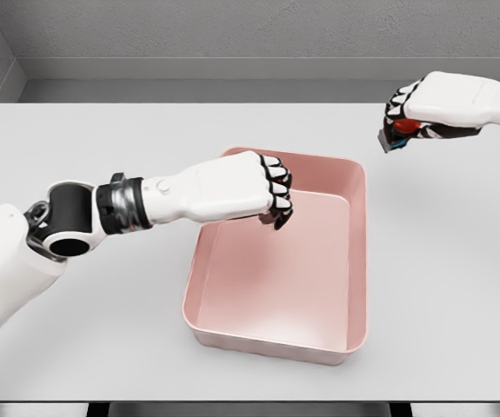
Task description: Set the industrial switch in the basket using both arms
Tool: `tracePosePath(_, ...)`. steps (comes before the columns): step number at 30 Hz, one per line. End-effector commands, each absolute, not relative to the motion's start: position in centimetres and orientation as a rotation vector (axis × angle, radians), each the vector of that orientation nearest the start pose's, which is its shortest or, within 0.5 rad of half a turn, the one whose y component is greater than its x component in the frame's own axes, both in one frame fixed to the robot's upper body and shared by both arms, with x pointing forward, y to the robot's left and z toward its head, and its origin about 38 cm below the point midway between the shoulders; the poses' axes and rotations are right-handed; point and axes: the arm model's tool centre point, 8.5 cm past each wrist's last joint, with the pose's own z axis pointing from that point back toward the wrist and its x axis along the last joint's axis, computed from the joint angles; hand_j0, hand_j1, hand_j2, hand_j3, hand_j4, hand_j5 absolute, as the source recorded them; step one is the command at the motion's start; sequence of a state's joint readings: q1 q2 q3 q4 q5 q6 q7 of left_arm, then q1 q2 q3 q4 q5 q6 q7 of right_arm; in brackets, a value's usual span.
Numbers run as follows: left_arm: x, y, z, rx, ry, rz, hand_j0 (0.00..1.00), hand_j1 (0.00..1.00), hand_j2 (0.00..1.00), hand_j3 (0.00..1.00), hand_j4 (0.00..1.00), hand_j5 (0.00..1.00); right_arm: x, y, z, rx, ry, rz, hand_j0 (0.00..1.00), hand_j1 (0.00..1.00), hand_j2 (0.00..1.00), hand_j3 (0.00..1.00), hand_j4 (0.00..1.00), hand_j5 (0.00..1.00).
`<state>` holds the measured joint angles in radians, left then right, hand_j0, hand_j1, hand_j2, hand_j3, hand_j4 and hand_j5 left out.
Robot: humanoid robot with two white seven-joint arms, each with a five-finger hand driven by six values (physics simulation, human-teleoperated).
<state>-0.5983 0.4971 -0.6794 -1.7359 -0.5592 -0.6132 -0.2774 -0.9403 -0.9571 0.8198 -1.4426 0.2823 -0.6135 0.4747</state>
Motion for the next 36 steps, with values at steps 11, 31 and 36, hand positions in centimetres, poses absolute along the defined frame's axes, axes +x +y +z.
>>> tracePosePath(11,37.1,10.9,24.4,-0.205,2.400,2.232,0.81,0.81,0.81,0.81,0.81,0.81,43.2,-30.6,31.6,0.712,1.925,-2.895,0.40,0.40,0.40,0.40,0.40,0.40)
tracePosePath(31,37.5,30.2,26.6,-0.543,2.163,2.757,1.00,1.00,1.00,1.00,1.00,1.00,41.7,-28.7,31.6,0.635,1.899,-2.851,0.40,0.40,0.40,0.40,0.40,0.40)
tracePosePath(36,37.3,32.4,26.9,-0.606,2.109,2.828,1.00,1.00,1.00,1.00,1.00,1.00,41.4,-27.0,30.9,0.563,1.909,-2.825,0.40,0.40,0.40,0.40,0.40,0.40)
